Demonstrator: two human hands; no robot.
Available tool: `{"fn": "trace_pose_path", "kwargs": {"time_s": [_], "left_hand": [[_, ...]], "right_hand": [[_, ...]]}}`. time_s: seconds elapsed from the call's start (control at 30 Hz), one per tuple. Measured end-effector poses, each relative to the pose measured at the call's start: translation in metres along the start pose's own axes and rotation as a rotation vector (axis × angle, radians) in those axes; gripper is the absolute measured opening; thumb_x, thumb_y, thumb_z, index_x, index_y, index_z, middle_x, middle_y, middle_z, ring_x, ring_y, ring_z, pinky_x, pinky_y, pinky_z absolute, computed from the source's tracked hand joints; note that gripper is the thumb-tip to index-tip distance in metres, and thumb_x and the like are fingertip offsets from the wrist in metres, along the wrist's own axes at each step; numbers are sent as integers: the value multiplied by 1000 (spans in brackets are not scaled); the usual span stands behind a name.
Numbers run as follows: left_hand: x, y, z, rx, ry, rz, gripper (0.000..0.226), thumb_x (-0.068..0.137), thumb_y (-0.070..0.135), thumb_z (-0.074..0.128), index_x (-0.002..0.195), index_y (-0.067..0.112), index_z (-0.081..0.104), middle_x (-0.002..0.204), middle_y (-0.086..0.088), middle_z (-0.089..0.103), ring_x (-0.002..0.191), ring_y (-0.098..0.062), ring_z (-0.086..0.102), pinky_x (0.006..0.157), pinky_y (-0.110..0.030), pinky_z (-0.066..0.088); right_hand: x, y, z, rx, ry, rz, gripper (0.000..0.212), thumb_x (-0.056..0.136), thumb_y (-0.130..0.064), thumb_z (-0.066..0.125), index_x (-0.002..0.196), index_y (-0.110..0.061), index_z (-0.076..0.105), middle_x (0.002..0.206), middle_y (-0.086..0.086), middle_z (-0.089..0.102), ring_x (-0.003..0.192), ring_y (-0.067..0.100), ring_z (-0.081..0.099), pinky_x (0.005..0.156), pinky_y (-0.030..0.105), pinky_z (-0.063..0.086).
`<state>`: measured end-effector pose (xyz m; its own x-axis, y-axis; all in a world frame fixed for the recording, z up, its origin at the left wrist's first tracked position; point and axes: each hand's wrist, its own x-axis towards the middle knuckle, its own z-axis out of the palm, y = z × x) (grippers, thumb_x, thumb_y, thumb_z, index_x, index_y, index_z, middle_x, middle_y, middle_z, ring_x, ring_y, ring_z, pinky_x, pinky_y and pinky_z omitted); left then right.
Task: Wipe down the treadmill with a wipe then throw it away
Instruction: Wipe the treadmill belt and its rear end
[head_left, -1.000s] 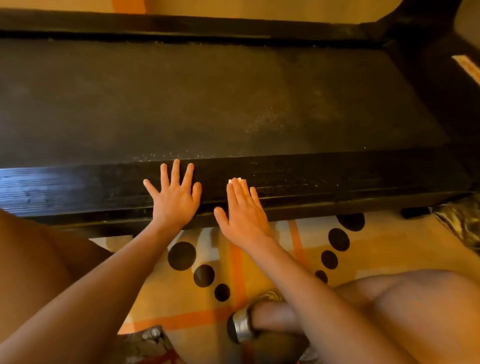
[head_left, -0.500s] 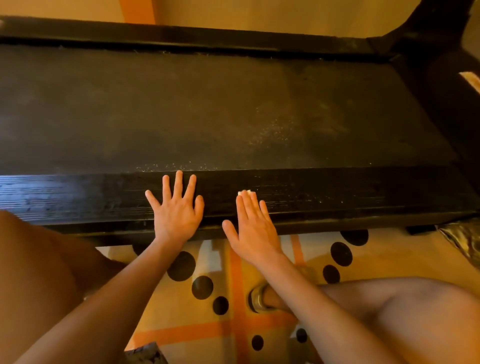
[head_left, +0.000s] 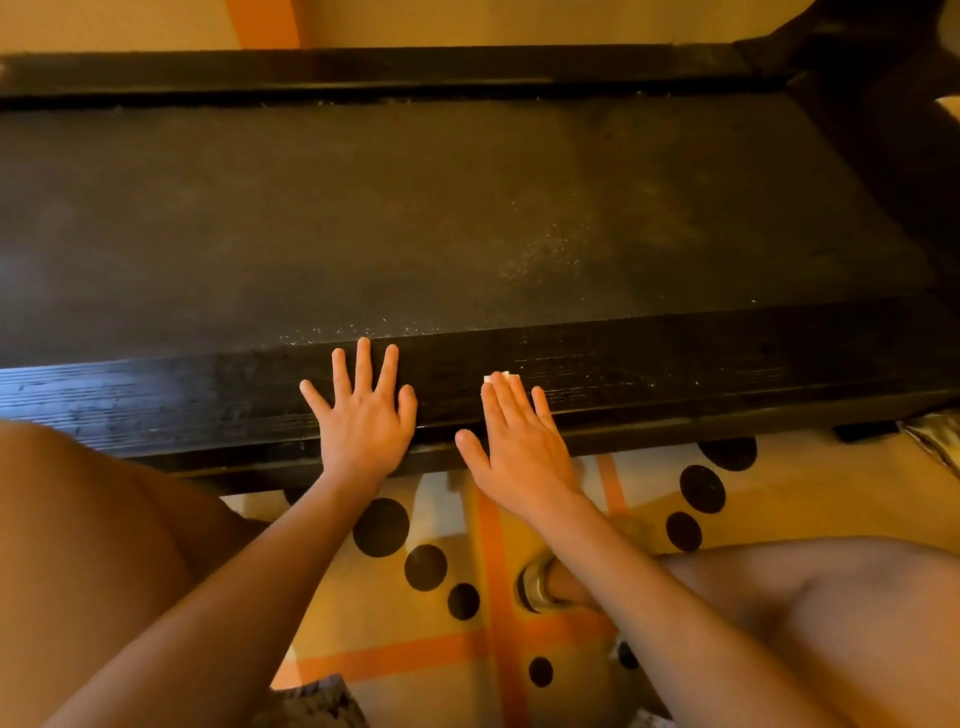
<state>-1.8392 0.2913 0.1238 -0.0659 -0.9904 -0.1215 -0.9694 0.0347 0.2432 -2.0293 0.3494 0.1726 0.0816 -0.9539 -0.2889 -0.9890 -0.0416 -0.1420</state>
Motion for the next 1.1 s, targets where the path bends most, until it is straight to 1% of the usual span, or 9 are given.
{"fn": "trace_pose_path", "kwargs": {"time_s": [0.1, 0.23, 0.37, 0.47, 0.57, 0.7, 0.83, 0.93, 1.1], "left_hand": [[1, -2, 1, 0, -11, 4, 63, 106, 55, 14, 164, 34, 0, 172, -2, -6, 157, -32, -11, 119, -69, -3], [1, -2, 0, -6, -19, 17, 63, 106, 55, 14, 164, 33, 0, 172, -3, -7, 157, -33, -12, 118, -69, -3], [1, -3, 1, -2, 3, 6, 63, 106, 55, 14, 164, 33, 1, 172, -3, -5, 157, -33, -10, 118, -69, -2], [1, -3, 4, 6, 13, 8, 62, 106, 55, 14, 164, 33, 2, 172, -3, -3, 157, -33, -8, 118, -69, -2], [1, -2, 6, 9, 9, 11, 62, 107, 55, 15, 164, 33, 2, 172, -2, -3, 157, -33, -8, 119, -69, -2], [2, -3, 3, 4, 13, 14, 62, 107, 54, 15, 164, 32, 4, 172, -3, -2, 157, -33, -7, 119, -69, -1], [1, -2, 3, -7, 16, 4, 62, 106, 55, 14, 164, 33, 5, 172, -3, -1, 158, -33, -6, 119, -70, 1], [1, -2, 5, -2, 29, -7, 65, 103, 56, 10, 164, 34, 6, 172, -2, 1, 158, -32, -5, 119, -70, 1], [2, -2, 5, -13, 31, -7, 62, 106, 54, 16, 164, 33, 7, 172, -2, 1, 158, -32, -5, 119, -69, -1]], "right_hand": [[33, 1, -9, -1, 23, 28, 76, 106, -60, 17, 164, -14, 2, 172, 5, -3, 158, 20, -9, 128, 44, -7], [69, 9, -18, -3, 25, 80, 76, 107, -59, 21, 164, -13, 2, 173, 7, -3, 159, 22, -8, 127, 45, -7], [27, 9, -9, 19, 24, 12, 77, 106, -60, 20, 164, -15, -2, 172, 4, -8, 157, 20, -13, 128, 44, -6], [-2, 15, -4, -1, -13, -39, 76, 106, -60, 19, 164, -17, -2, 172, 2, -9, 157, 18, -14, 128, 43, -7], [28, 21, -15, -22, 7, -24, 75, 107, -59, 19, 165, -15, 1, 172, 3, -4, 158, 19, -10, 127, 44, -8], [73, 20, -26, -1, 7, 54, 75, 107, -58, 21, 164, -14, 2, 173, 6, -4, 158, 22, -9, 125, 44, -9], [39, 5, -13, 56, 20, 51, 75, 107, -58, 19, 164, -14, -1, 172, 6, -6, 158, 21, -11, 128, 45, -6], [6, -1, -2, 41, 5, 31, 73, 107, -57, 18, 164, -16, -2, 172, 4, -7, 158, 20, -12, 128, 45, -6], [49, 5, -14, 34, 34, 63, 73, 108, -55, 21, 164, -14, 1, 173, 6, -4, 158, 21, -9, 128, 46, -6]]}}
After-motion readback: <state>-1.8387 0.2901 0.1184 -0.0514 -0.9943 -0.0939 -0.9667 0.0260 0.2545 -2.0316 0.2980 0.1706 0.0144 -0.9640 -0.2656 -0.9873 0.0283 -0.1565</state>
